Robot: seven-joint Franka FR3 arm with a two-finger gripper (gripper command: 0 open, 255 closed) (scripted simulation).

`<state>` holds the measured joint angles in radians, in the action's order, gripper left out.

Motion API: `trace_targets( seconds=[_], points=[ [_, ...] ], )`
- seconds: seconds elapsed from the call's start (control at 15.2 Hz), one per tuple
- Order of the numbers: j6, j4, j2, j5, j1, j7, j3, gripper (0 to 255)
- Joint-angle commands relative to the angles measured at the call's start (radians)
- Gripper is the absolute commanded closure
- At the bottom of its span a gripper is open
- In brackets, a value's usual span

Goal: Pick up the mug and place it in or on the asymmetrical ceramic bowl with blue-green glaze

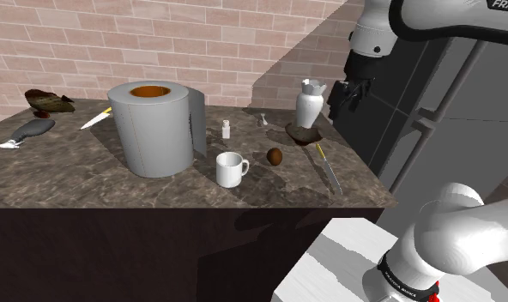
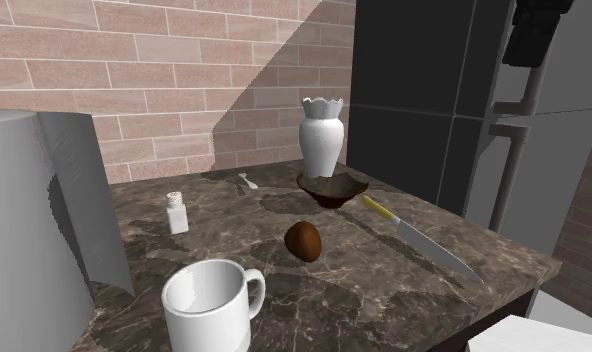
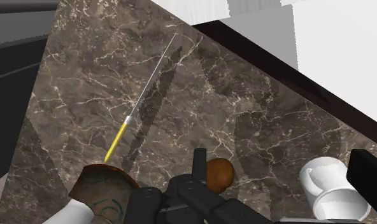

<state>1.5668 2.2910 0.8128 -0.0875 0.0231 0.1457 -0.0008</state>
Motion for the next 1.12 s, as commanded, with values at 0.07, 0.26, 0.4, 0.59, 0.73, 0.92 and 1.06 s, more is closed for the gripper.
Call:
trace_targets(
  seconds=[0.07,0.26,0.4,0.59,0.73,0.92,1.06],
  points=[
    [0.027,0.006,-0.023,0.007,-0.003,0.012,0.008,0],
    [0.108,0.018,-0.098,0.026,-0.012,0.047,0.032,0],
    [0.161,0.019,-0.152,0.037,-0.018,0.069,0.048,0],
    [0.237,0.011,-0.241,0.05,-0.026,0.102,0.072,0],
    [0.285,-0.001,-0.304,0.056,-0.03,0.123,0.087,0],
    [0.352,-0.029,-0.403,0.062,-0.036,0.155,0.11,0],
    [0.392,-0.054,-0.471,0.063,-0.039,0.177,0.125,0]
  ],
)
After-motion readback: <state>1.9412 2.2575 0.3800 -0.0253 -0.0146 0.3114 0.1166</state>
